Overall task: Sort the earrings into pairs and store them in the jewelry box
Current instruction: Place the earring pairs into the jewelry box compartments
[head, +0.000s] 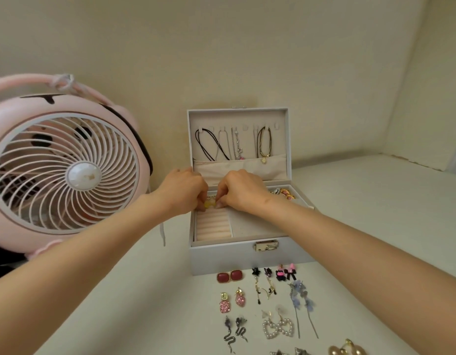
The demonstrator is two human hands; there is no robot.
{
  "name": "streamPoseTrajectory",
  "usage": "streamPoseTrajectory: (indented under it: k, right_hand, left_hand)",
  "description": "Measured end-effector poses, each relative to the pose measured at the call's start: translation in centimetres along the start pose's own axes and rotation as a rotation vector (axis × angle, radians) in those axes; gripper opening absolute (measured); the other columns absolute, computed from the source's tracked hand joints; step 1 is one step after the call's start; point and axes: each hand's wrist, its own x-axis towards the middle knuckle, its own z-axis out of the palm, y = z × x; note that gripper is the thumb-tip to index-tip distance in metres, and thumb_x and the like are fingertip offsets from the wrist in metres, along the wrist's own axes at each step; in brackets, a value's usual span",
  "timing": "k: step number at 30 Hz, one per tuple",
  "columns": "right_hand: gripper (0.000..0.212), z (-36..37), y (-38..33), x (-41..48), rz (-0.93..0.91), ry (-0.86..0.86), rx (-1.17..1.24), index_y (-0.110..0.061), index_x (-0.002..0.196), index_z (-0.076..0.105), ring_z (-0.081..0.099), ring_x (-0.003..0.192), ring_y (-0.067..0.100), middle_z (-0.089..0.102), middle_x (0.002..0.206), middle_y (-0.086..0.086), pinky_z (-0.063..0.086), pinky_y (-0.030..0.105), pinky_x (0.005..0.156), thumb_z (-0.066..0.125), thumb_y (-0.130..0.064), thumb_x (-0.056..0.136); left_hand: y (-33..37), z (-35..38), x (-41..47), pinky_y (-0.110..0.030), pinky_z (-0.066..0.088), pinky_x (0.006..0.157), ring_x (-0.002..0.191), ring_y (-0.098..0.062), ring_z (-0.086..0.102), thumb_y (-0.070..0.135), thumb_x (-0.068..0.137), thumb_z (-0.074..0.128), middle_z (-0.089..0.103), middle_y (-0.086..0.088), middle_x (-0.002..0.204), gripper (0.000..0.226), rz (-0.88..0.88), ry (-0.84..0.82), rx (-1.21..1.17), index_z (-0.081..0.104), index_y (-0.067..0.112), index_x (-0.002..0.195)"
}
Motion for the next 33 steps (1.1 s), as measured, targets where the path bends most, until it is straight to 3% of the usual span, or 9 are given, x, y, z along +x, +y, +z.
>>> streamPoseTrajectory:
  k: [7, 13, 21, 24, 33]
  right_hand:
    - [0.014, -0.2, 0.3, -0.4, 0.002, 0.017, 0.003, -0.025, 0.095, 0.074, 0.061, 0.098, 0.018, 0.071, 0.101, -0.002, 0.044, 0.027, 0.075, 0.069, -0.022, 0.082]
    - [0.030, -1.1, 0.9, -0.8, 0.059, 0.087, 0.057, -0.025, 0.093, 0.073, 0.062, 0.099, 0.015, 0.071, 0.098, -0.003, 0.046, 0.027, 0.078, 0.055, -0.003, 0.085]
    - [0.033, -1.6, 1.0, -1.1, 0.072, 0.071, 0.076, -0.023, 0.093, 0.074, 0.059, 0.100, 0.014, 0.069, 0.103, -0.004, 0.042, 0.025, 0.073, 0.054, 0.000, 0.084]
    - [0.027, -1.3, 1.1, -0.9, 0.060, 0.044, 0.074, -0.025, 0.091, 0.075, 0.062, 0.098, 0.015, 0.071, 0.098, -0.004, 0.048, 0.028, 0.080, 0.058, -0.004, 0.085]
    - [0.018, 0.0, 0.6, -0.6, 0.021, -0.024, 0.055, -0.026, 0.096, 0.075, 0.061, 0.098, 0.015, 0.072, 0.100, -0.004, 0.049, 0.030, 0.084, 0.072, -0.029, 0.078]
  left_hand:
    - [-0.1, 0.4, -0.3, -0.026, 0.030, 0.076, 0.106, -0.019, 0.047, 0.043, 0.084, 0.060, 0.058, 0.003, 0.109, 0.026, -0.009, 0.034, -0.033, 0.067, 0.024, 0.100]
    - [-0.1, 0.7, -0.5, -0.025, 0.029, 0.076, 0.105, -0.018, 0.046, 0.039, 0.086, 0.060, 0.057, 0.003, 0.109, 0.022, -0.012, 0.073, -0.070, 0.069, 0.024, 0.099]
    - [-0.1, 1.2, -0.2, -0.026, 0.030, 0.075, 0.104, -0.020, 0.048, 0.032, 0.085, 0.062, 0.059, 0.001, 0.105, 0.016, -0.059, 0.107, -0.133, 0.069, 0.022, 0.095]
    - [0.0, 1.3, -0.2, -0.028, 0.034, 0.079, 0.103, -0.020, 0.048, 0.033, 0.087, 0.060, 0.058, 0.001, 0.105, 0.017, -0.058, 0.107, -0.123, 0.068, 0.021, 0.096]
    - [0.3, 1.5, -1.0, -0.029, 0.032, 0.080, 0.104, -0.020, 0.047, 0.039, 0.088, 0.056, 0.057, 0.001, 0.105, 0.024, -0.036, 0.186, -0.092, 0.067, 0.020, 0.098]
